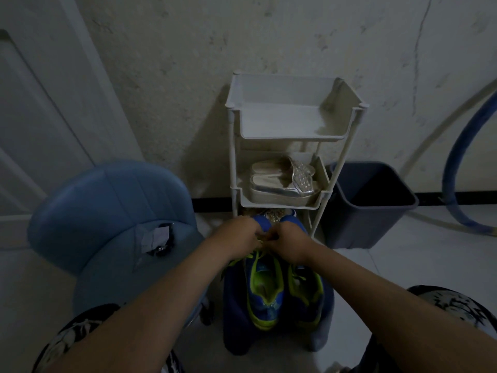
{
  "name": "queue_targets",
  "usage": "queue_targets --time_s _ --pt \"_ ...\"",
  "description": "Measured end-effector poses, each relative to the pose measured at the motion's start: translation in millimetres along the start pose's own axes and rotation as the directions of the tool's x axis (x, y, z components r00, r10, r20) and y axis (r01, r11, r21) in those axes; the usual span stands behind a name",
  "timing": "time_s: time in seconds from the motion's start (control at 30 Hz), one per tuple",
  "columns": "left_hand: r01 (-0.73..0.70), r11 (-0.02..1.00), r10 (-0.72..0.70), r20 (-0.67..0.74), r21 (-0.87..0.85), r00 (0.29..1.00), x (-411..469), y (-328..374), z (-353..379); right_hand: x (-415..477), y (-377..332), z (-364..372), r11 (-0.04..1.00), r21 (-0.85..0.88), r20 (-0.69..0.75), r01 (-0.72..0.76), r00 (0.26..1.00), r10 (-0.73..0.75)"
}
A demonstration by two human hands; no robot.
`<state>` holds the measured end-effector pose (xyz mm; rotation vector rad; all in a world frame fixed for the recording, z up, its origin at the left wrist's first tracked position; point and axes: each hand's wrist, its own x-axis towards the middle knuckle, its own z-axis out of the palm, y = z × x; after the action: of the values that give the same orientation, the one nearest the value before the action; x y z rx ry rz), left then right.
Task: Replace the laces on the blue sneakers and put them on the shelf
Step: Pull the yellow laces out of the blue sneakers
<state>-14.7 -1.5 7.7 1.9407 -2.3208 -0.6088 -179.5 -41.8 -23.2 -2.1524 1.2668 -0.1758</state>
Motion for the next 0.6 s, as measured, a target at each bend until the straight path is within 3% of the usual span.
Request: queue_targets --time_s 0.17,0.3,0.4,0.43,0.5,0.6 --pt "0.164 0.98 -0.175 -0.104 -0.112 0.979 3.7 1.8 -7.0 -2.8 3.3 -3.5 0.997 -0.074 0.07 -0.01 0.997 0.015" --pt "0.331 0.935 -0.354 -0.296 -0.128 0.887 4.8 0.2 -14.1 -2.2 6.1 -2.7 0.995 -0.099 0.058 -0.016 0.998 0.022" --pt "0.419 0.908 -0.398 -0.274 0.018 0.875 1.4 -3.8 -15.0 -1.6 4.1 -2.7 0.995 -0.101 0.043 -0.017 0.999 0.021" --pt "0.4 0.91 -0.363 -0.255 0.107 0.896 -0.1 -5.0 -13.9 -1.2 3.5 -2.8 0.995 -0.102 0.047 -0.021 0.999 0.026" --pt "0.227 0.952 -0.186 -0.205 0.203 0.961 0.9 -10.5 -6.6 0.4 2.6 -2.3 0.995 -0.096 0.049 -0.021 0.998 0.025" --pt "-0.075 0.994 0.08 -0.062 0.079 0.995 -0.2 -3.1 1.6 2.5 -0.4 -2.7 1.0 -0.01 0.006 -0.016 1.0 0.016"
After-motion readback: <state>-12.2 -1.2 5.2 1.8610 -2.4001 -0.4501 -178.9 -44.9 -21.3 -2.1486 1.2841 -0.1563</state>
